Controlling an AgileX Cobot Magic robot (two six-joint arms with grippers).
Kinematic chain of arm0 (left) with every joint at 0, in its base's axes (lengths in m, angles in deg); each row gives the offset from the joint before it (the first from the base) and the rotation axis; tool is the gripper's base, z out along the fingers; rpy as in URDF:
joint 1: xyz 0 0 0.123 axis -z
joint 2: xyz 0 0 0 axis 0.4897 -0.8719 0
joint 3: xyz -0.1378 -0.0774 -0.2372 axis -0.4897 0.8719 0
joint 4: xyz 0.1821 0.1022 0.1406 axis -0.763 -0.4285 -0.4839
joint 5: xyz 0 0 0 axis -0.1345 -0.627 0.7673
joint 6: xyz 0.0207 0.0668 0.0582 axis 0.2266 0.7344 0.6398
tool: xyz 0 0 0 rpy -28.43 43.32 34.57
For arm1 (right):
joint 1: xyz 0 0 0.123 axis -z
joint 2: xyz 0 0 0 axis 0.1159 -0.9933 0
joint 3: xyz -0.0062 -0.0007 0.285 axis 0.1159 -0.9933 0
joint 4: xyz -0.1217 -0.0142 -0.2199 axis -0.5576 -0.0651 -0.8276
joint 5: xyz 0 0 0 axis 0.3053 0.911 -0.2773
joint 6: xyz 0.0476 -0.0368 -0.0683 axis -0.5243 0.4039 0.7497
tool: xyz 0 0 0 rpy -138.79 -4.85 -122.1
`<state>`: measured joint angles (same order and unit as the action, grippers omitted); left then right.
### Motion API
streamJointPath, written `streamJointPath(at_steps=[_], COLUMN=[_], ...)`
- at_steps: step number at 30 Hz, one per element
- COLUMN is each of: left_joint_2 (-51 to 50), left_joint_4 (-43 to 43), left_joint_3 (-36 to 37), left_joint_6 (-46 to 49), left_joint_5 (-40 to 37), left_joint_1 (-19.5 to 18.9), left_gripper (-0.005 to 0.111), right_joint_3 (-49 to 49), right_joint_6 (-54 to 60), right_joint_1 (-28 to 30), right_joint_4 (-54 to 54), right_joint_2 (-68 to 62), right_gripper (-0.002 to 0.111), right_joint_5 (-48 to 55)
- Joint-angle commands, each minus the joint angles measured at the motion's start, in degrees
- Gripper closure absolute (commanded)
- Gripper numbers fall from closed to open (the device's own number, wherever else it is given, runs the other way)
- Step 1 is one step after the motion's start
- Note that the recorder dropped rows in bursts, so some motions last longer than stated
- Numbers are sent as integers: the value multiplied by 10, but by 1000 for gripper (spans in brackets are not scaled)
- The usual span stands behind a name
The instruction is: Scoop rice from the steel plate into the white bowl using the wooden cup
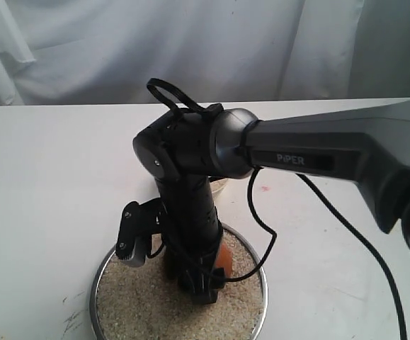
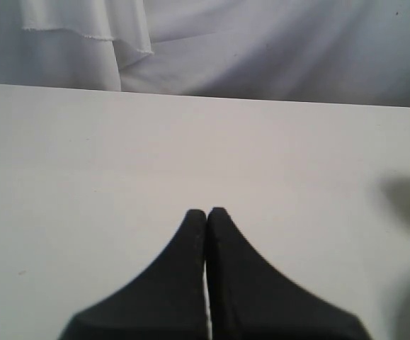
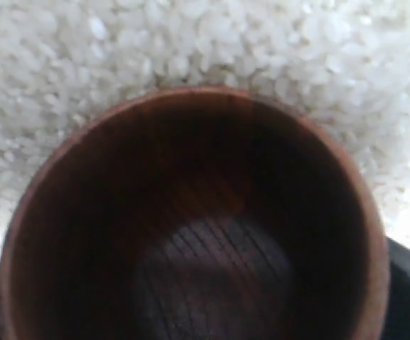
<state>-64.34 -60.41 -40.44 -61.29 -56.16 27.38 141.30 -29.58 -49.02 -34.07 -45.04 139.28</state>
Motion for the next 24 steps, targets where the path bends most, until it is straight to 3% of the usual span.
streamJointPath(at_steps=[1, 6, 9, 11, 24], left_joint_2=[2, 2, 2, 2, 2], left_joint_4=[0, 0, 0, 0, 0], left_joint_3=[3, 3, 3, 3, 3], left_joint_6=[0, 0, 0, 0, 0], left_joint_5=[8, 8, 8, 8, 8], left_joint_1=[-1, -1, -1, -1, -1], left_gripper=[107, 107, 107, 107, 107], right_joint_3=[5, 5, 5, 5, 5], right_joint_6=[-29, -46, -47, -53, -64], right_joint_1=[13, 14, 14, 14, 15], right_joint_4=[12, 16, 22, 3, 1], right_joint_2=[6, 6, 6, 6, 6], right_gripper=[107, 87, 65, 57, 56], right_joint_5=[-1, -1, -1, -1, -16])
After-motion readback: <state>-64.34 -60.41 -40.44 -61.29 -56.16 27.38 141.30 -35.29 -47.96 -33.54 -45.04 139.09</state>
